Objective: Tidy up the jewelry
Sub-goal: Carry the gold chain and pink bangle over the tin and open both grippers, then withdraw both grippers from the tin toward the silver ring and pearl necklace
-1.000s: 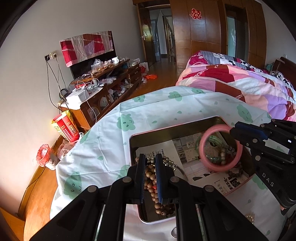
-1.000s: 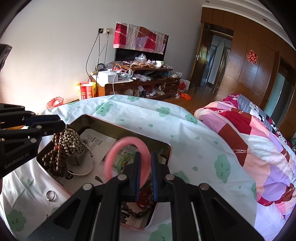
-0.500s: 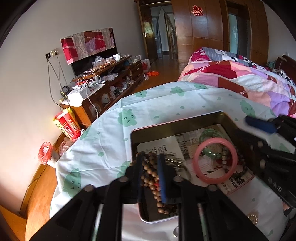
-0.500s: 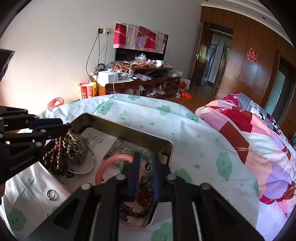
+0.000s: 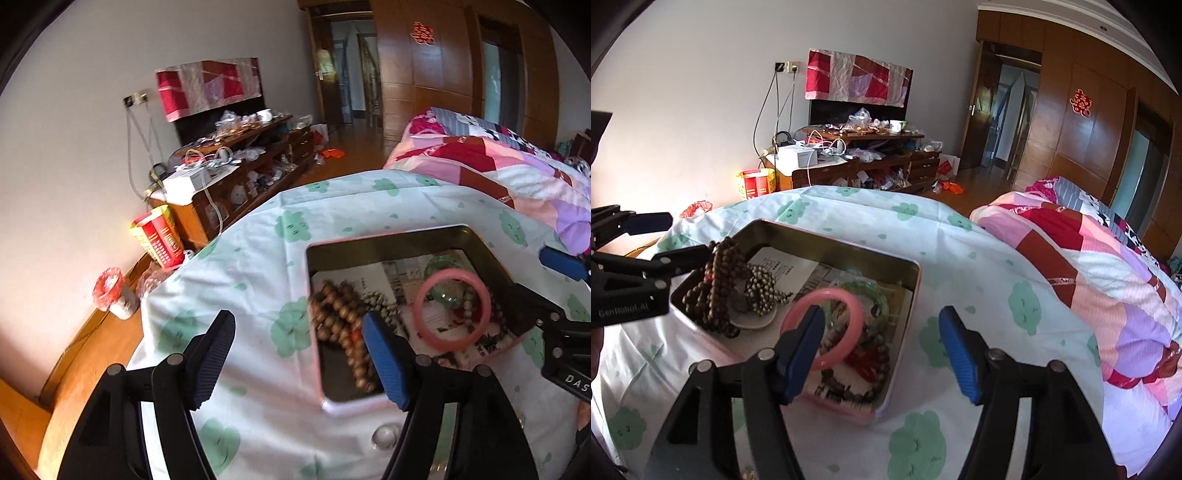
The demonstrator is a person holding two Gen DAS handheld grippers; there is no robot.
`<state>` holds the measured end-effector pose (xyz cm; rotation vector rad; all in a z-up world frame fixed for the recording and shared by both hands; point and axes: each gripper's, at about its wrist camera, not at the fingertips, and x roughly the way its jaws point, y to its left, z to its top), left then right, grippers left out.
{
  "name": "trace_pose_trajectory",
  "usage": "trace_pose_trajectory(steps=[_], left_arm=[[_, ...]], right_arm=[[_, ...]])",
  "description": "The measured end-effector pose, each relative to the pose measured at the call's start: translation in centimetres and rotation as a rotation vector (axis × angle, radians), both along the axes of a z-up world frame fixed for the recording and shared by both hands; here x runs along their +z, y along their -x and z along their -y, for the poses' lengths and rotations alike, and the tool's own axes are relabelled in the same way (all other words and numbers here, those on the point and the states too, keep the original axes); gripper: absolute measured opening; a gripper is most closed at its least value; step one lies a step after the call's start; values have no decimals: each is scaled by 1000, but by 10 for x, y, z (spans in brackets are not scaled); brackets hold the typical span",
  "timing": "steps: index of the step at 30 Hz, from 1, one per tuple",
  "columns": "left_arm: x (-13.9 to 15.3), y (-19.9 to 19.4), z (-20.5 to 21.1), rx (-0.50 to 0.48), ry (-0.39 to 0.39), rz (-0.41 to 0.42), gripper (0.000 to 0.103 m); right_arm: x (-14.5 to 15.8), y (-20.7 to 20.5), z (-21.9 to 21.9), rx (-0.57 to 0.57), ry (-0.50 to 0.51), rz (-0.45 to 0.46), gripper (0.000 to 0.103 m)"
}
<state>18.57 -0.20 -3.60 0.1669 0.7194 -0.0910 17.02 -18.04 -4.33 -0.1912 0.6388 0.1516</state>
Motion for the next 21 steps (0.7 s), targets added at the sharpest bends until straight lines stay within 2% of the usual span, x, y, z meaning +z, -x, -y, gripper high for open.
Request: trace_pose_trajectory(steps=[8, 13, 17, 21], left_arm=[[-17, 38, -19, 49, 6, -17, 72], [-41, 59, -29, 87, 15, -78, 72], [-53, 67, -37, 107, 30, -113, 72], [-55, 69, -41, 116, 47, -112, 72]], right_arm=[[-7, 44, -4, 33, -14, -35, 69], [-21, 72, -15, 79, -29, -85, 69], [-34, 88, -28, 125, -28, -125, 69], [-44, 93, -36, 154, -21, -157, 69]])
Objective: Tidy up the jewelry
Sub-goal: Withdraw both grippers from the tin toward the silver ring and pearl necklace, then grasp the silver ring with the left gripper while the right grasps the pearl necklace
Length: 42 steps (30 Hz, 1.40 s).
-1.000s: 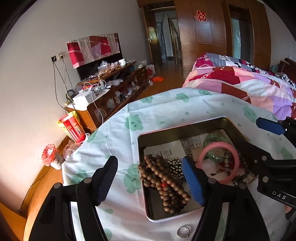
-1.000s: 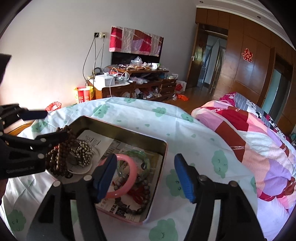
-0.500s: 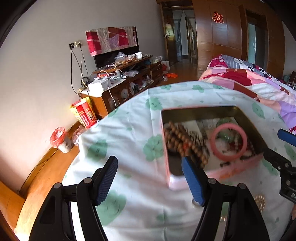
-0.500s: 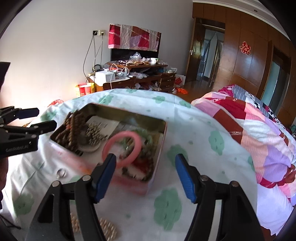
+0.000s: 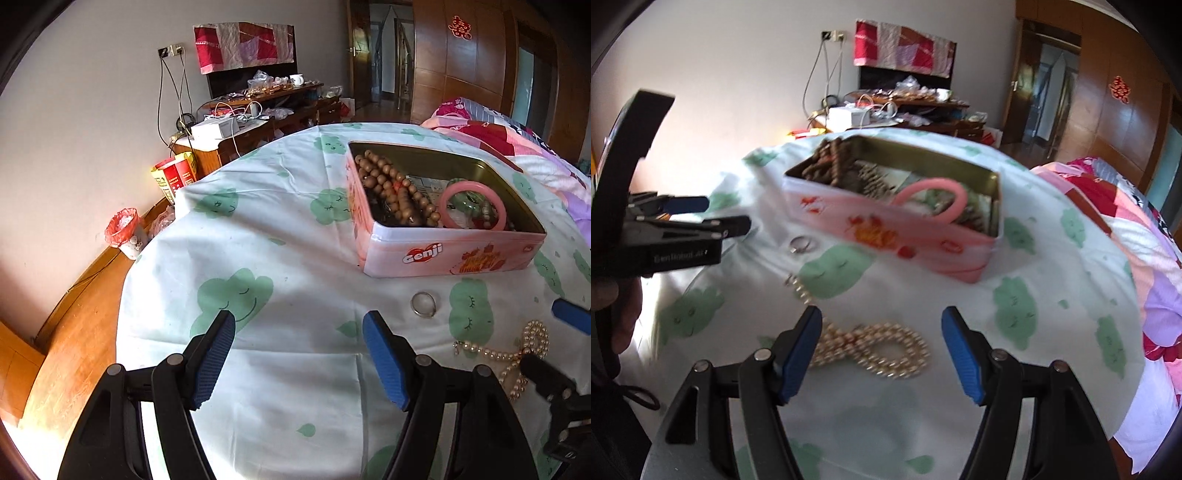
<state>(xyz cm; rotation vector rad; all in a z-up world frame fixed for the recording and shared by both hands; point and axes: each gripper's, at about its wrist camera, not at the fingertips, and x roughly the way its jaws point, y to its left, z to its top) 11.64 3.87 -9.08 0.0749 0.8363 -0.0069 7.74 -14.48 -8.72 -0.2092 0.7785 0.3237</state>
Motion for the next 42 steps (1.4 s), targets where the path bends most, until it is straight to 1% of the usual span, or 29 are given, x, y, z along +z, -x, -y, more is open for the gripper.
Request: trace_pose_trajectory(steps=[2, 6, 9, 13, 15, 16, 17, 19, 22, 24, 26, 28, 29, 30, 31, 32, 34, 35, 36, 37, 38, 42], left_arm=[[0, 1, -1, -1, 5, 0, 72], [0, 2, 4, -20, 16, -1, 72], [-1, 1, 14, -51, 12, -1, 72], [0, -2, 33, -101, 3, 2, 72], [0, -5, 40, -123, 8, -1, 72], [-1, -6, 45, -133, 10, -3, 72], [-1, -8, 49, -144, 12, -6, 72], [-3, -11, 56, -166, 16, -10, 72], [-9, -16, 65, -183, -2, -42, 71], [-11, -19, 65, -195, 11, -61, 47], [-11, -19, 65, -206, 25, -63, 45], [-11, -20, 65, -219, 46, -69, 40], [-11, -19, 65, -229, 52, -66, 32], [-11, -17, 67, -241, 51, -63, 19], [-11, -15, 69, -251, 47, -60, 19], [-11, -14, 70, -256, 43, -56, 18], [-11, -11, 70, -266, 55, -53, 18], [-11, -11, 69, -268, 59, -52, 17], [-11, -10, 68, -269, 58, -50, 15], [-9, -9, 68, -273, 64, -41, 8], [-7, -8, 68, -282, 70, -36, 2], [-8, -8, 67, -282, 55, -39, 0]], right_arm=[[-5, -1, 0, 4, 6, -18, 69], [-10, -6, 11, -32, 13, -37, 69], [-9, -10, 23, -85, 27, -27, 69], [-8, -15, 38, -136, 21, -26, 69], [-7, -16, 42, -148, 23, -20, 68], [-7, -17, 43, -154, 25, -18, 65], [-7, -18, 45, -159, 26, -15, 64], [-7, -18, 47, -162, 13, -16, 64], [-8, -17, 46, -161, 15, -4, 64], [-8, -16, 44, -156, 18, 3, 63], [-8, -15, 44, -152, 14, 5, 62], [-9, -16, 45, -150, 14, 5, 62], [-9, -16, 44, -148, 15, 6, 62], [-9, -16, 44, -146, 14, 6, 61], [-9, -16, 44, -141, 6, 4, 57], [-9, -16, 44, -135, -3, 1, 51], [-9, -15, 44, -116, -28, -8, 43], [-9, -14, 42, -107, -28, -5, 36], [-8, -13, 41, -97, -31, -4, 34], [-8, -13, 39, -89, -30, -1, 29], [-8, -12, 38, -85, -32, 1, 26], [-9, -12, 38, -78, -42, 4, 21]])
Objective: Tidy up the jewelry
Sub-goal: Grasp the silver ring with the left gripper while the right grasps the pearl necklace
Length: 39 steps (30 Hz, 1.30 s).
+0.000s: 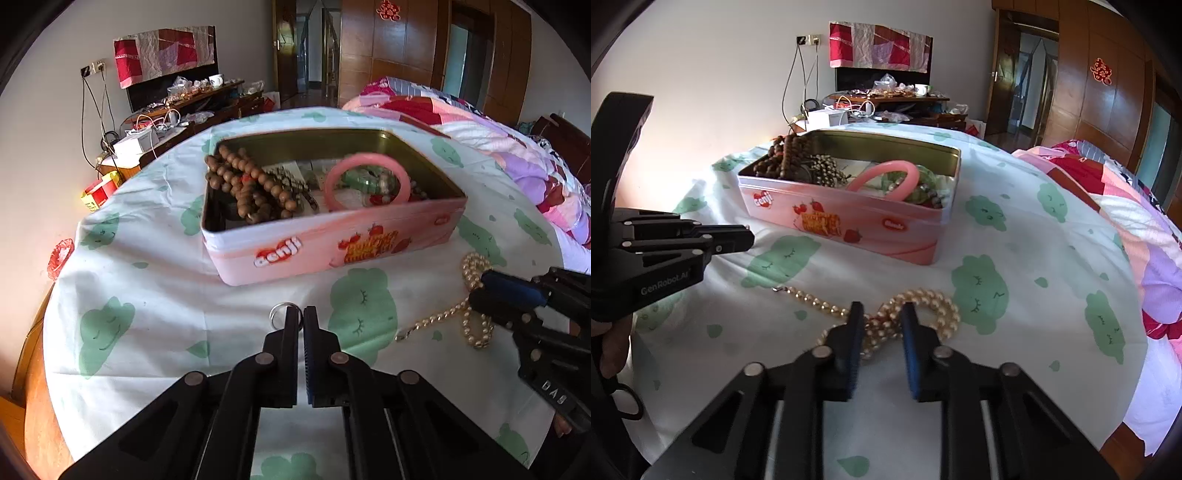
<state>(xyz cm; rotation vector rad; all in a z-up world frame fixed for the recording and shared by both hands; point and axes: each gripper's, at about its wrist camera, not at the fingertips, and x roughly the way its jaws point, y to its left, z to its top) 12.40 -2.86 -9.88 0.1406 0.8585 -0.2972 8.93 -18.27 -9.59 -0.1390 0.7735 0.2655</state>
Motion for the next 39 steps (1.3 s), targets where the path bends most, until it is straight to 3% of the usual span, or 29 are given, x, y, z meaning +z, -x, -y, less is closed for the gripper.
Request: trace_pose_trajectory(steps=[15, 20, 21, 22, 24, 25, 27, 31, 33, 35, 36, 37, 39], left_arm=[[5, 10, -10, 11, 35, 11, 0], [17, 12, -15, 52, 4, 81, 1], [16, 10, -13, 56, -20, 82, 5], [15, 9, -13, 53, -23, 79, 10], [12, 8, -13, 48, 5, 57, 47], [10, 8, -13, 53, 11, 55, 53], [6, 7, -10, 44, -2, 49, 55], [-3, -1, -9, 32, 7, -12, 55], [-3, -3, -8, 29, 2, -16, 55], [-4, -4, -9, 27, 6, -18, 53], [-4, -3, -8, 19, 7, -14, 34], [-3, -2, -6, 5, 7, -10, 22], [-3, 1, -5, 2, -2, -10, 19]], right_arm=[[2, -1, 3, -6, -20, 1, 18], [5, -1, 5, -10, -24, 5, 17], [6, -1, 6, -16, -29, 9, 17], [7, -1, 8, -21, -35, 11, 20], [7, -2, 10, -26, -42, 4, 46], [7, -2, 11, -32, -45, 6, 66], [9, -1, 13, -39, -54, 17, 67], [1, -7, 10, -33, -34, -31, 52], [1, -7, 10, -35, -32, -33, 51], [1, -6, 10, -33, -38, -34, 41], [1, -5, 10, -34, -38, -30, 38], [1, -5, 10, -26, -43, -30, 21], [1, -3, 7, -8, -47, -34, 16]])
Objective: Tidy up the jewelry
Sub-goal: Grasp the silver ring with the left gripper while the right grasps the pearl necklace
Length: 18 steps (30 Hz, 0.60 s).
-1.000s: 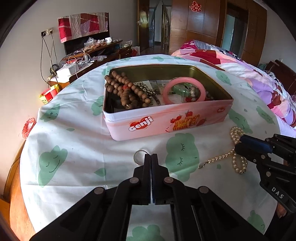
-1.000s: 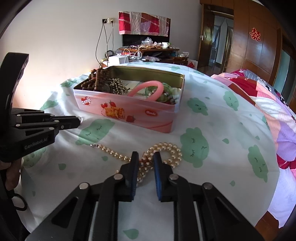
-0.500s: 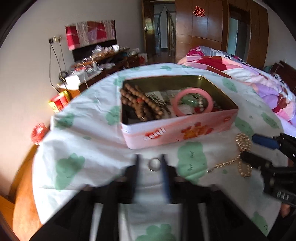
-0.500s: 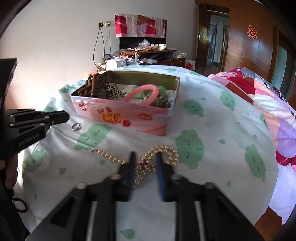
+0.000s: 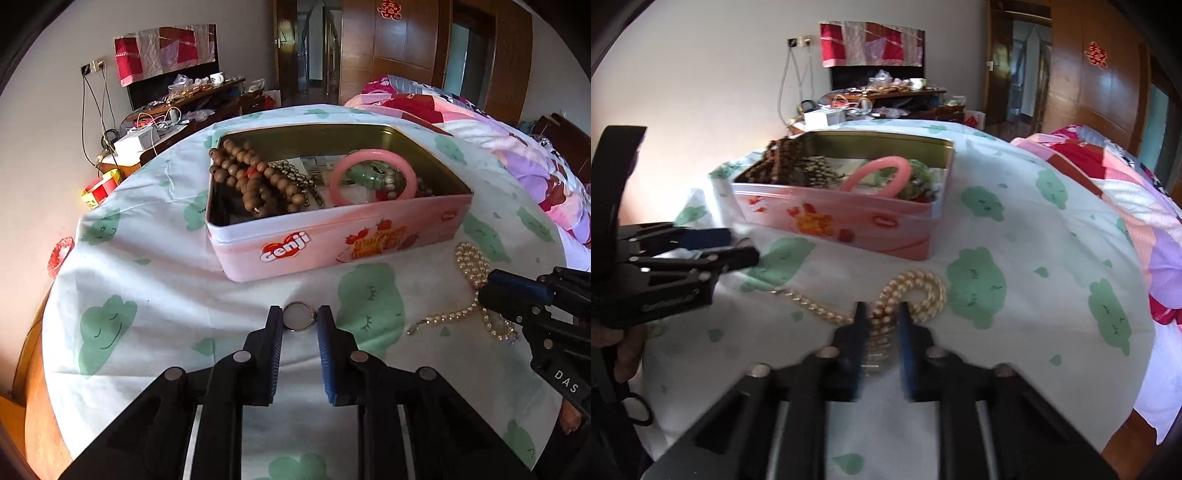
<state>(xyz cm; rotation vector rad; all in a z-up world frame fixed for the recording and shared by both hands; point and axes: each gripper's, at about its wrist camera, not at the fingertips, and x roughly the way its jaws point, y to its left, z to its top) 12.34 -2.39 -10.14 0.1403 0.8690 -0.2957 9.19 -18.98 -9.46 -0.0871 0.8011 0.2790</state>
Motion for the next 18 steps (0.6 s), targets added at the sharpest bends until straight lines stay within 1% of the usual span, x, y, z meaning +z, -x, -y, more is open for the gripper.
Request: trace_pose_trajectory(steps=[1, 2, 3, 9, 10, 11, 14, 18], left_arm=[[0, 1, 0, -4, 2, 1, 19], [0, 2, 0, -6, 8, 3, 15], [2, 4, 0, -12, 14, 11, 3], [4, 7, 1, -24, 11, 10, 2], [4, 7, 1, -26, 16, 9, 2], [5, 8, 1, -26, 16, 11, 2], [6, 9, -1, -32, 25, 10, 2], [13, 15, -2, -34, 31, 37, 2]], right_arm=[[0, 1, -1, 3, 5, 4, 16], [0, 2, -2, 7, 4, 8, 15], [0, 2, -2, 9, -3, 8, 15], [3, 3, -1, 8, -15, 16, 15], [4, 3, -1, 9, -15, 20, 9], [6, 4, -1, 9, -14, 30, 6], [8, 5, -1, 12, -13, 37, 6], [7, 5, -2, 16, -6, 38, 6]])
